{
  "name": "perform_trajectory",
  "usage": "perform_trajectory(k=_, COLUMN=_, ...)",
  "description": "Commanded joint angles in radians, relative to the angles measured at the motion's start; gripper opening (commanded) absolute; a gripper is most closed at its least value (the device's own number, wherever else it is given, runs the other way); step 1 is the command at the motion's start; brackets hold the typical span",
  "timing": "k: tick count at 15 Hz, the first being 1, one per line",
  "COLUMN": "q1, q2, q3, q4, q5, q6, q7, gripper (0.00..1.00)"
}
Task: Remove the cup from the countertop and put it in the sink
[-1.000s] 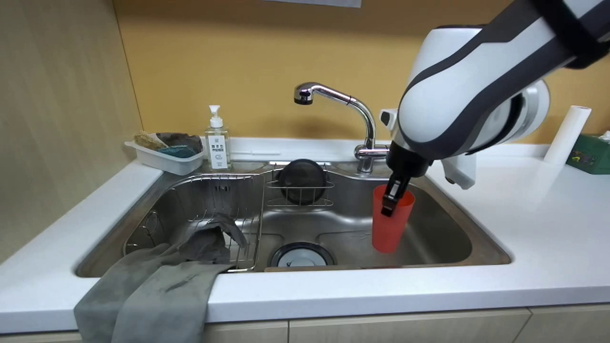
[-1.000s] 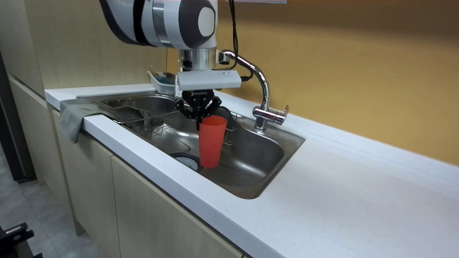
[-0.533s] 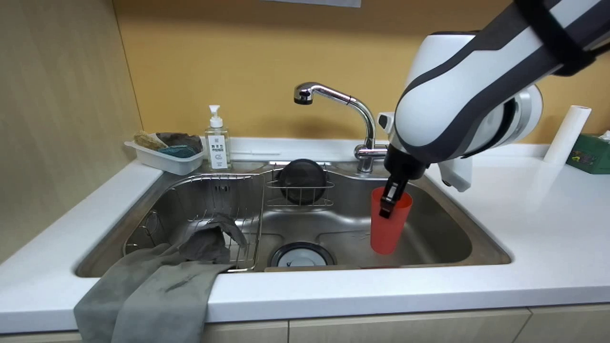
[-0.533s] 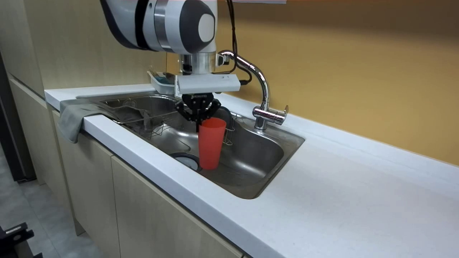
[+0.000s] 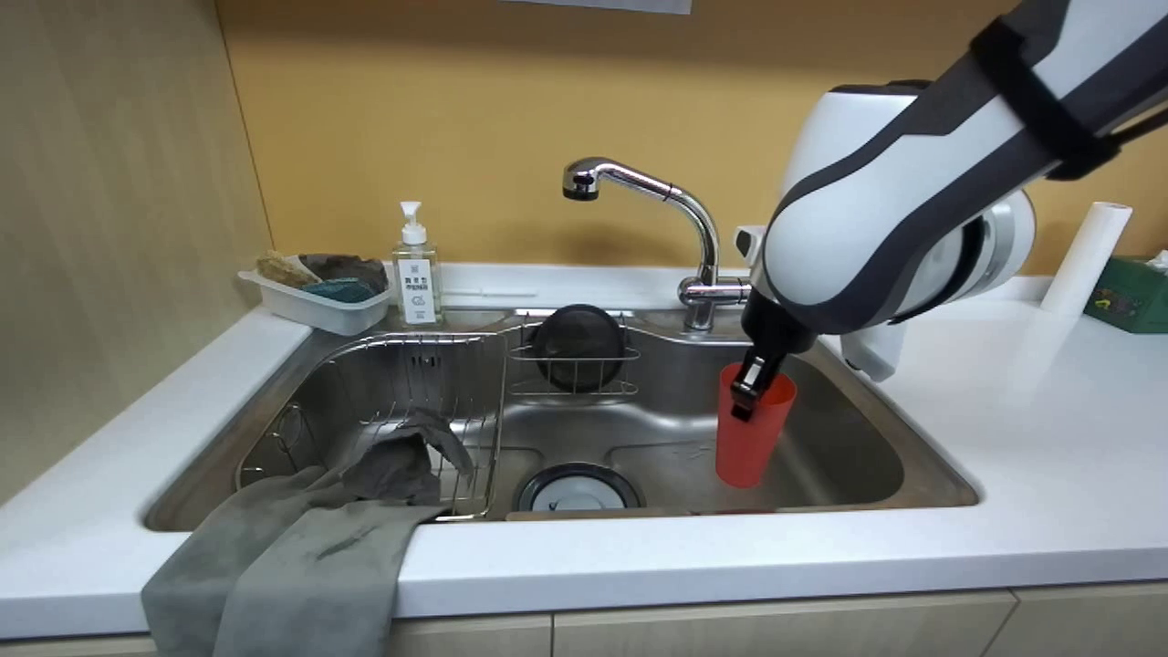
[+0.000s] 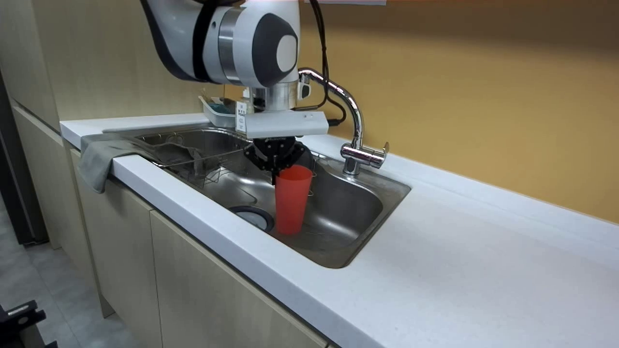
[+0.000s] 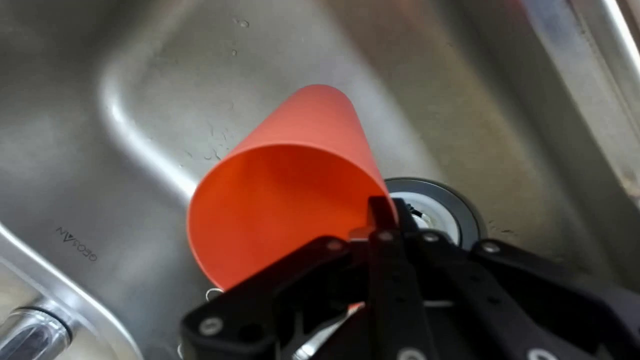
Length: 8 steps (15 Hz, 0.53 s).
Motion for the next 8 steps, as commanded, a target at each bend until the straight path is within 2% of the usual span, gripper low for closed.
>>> perform_trajectory(k=1, q1=-0.012, q2=0.051, q3=0.014, q4=0.039, q5=0.003, q6=0.047, q7=0.050, gripper=0.01)
perform_trajectory(k=8, q1=-0.005, q2=0.154, q3=0.004, q4=0.101, q5=-0.035, q6=0.067, q7=0.104, gripper=0.01)
